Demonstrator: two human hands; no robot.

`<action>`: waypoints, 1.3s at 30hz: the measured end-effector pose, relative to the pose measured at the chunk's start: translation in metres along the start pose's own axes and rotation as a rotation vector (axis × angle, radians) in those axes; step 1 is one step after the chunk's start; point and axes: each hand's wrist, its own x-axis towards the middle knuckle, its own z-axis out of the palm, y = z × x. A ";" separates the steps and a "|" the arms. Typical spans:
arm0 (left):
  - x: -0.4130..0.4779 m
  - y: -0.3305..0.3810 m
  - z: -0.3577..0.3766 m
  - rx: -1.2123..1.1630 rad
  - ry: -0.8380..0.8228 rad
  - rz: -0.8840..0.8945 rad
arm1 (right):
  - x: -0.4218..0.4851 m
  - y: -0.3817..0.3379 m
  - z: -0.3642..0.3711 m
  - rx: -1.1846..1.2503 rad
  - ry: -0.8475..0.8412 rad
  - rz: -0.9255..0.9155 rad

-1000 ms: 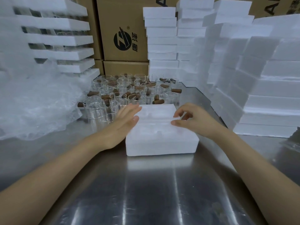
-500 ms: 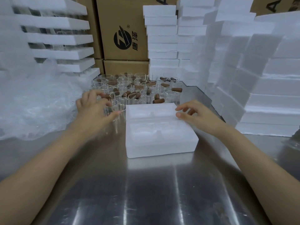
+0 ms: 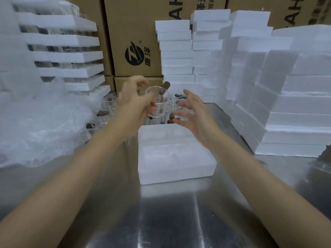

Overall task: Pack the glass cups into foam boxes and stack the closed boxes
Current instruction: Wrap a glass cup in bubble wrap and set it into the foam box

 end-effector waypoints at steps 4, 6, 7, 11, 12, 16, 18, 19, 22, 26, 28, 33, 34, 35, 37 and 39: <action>-0.015 -0.004 0.035 -0.064 -0.146 0.205 | -0.004 0.013 0.004 0.137 -0.089 0.048; -0.022 -0.013 0.044 -0.074 -0.105 0.232 | -0.006 0.016 -0.004 0.124 -0.075 0.030; -0.021 -0.013 0.044 -0.076 -0.094 0.197 | -0.007 0.015 -0.007 0.137 -0.085 0.030; -0.020 -0.003 0.036 -0.516 -0.147 -0.311 | -0.011 0.014 -0.008 0.257 -0.150 0.004; -0.021 -0.002 0.035 -0.669 -0.193 -0.417 | -0.011 0.015 -0.007 0.290 -0.152 0.003; -0.029 -0.001 0.038 -0.859 -0.230 -0.571 | -0.007 0.020 -0.008 0.321 -0.122 0.081; -0.030 -0.007 0.040 -0.917 -0.215 -0.609 | -0.007 0.021 -0.012 0.376 -0.078 0.176; -0.030 -0.009 0.039 -0.947 -0.216 -0.622 | -0.007 0.021 -0.013 0.415 -0.048 0.214; -0.030 -0.015 0.038 -0.982 -0.214 -0.630 | -0.005 0.023 -0.015 0.450 -0.008 0.237; -0.030 -0.015 0.040 -1.020 -0.181 -0.636 | -0.004 0.024 -0.015 0.436 0.008 0.214; -0.030 -0.016 0.039 -1.037 -0.178 -0.637 | -0.004 0.024 -0.014 0.446 0.012 0.214; -0.030 -0.018 0.038 -1.064 -0.180 -0.645 | -0.004 0.024 -0.013 0.428 0.021 0.208; -0.030 -0.019 0.038 -1.066 -0.177 -0.647 | -0.004 0.024 -0.013 0.425 0.021 0.208; -0.030 -0.019 0.039 -1.068 -0.177 -0.650 | -0.005 0.024 -0.012 0.424 0.022 0.211; -0.030 -0.019 0.038 -1.073 -0.178 -0.650 | -0.005 0.024 -0.012 0.425 0.022 0.219; -0.030 -0.018 0.038 -1.090 -0.172 -0.647 | -0.005 0.024 -0.013 0.400 0.017 0.212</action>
